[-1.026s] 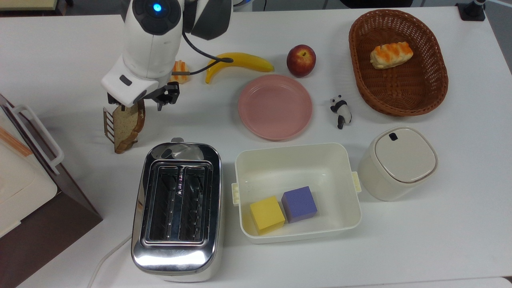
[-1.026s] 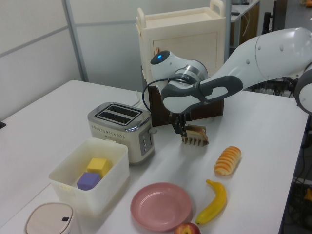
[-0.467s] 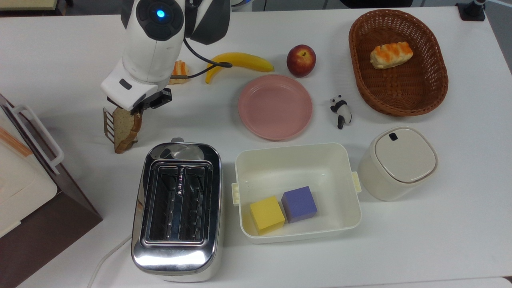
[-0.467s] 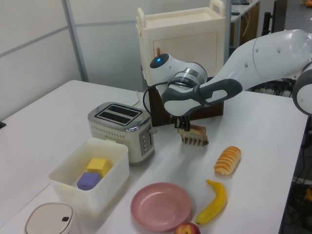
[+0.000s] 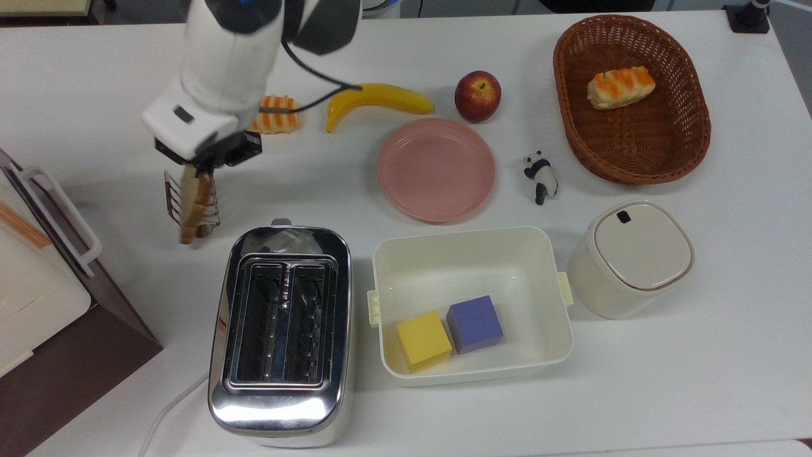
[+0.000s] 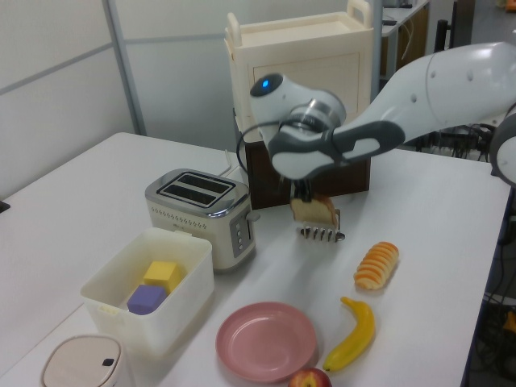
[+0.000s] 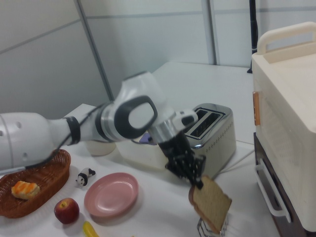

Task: Put the bread in the toaster
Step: 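Lift the bread slice up out of the metal rack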

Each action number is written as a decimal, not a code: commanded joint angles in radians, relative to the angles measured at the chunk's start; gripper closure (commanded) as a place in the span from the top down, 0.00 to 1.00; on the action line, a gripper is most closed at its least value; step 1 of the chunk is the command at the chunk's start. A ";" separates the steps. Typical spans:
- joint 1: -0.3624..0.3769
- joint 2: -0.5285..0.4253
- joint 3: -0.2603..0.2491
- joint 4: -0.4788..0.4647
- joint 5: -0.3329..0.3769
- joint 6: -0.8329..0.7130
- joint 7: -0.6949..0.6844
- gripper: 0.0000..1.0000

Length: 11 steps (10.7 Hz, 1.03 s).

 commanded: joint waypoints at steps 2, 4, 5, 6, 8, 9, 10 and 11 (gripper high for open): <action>0.006 -0.108 -0.020 0.067 0.064 0.022 -0.003 0.00; 0.006 -0.111 -0.050 0.150 0.205 0.028 0.000 0.00; 0.006 -0.109 -0.055 0.179 0.277 0.030 0.012 0.00; 0.006 -0.105 -0.055 0.207 0.346 0.037 0.020 0.00; 0.015 -0.100 -0.052 0.210 0.472 0.150 0.057 0.00; 0.023 -0.079 -0.048 0.210 0.500 0.221 0.118 0.00; 0.032 -0.066 -0.044 0.210 0.501 0.268 0.167 0.00; 0.047 -0.053 -0.043 0.210 0.499 0.310 0.201 0.00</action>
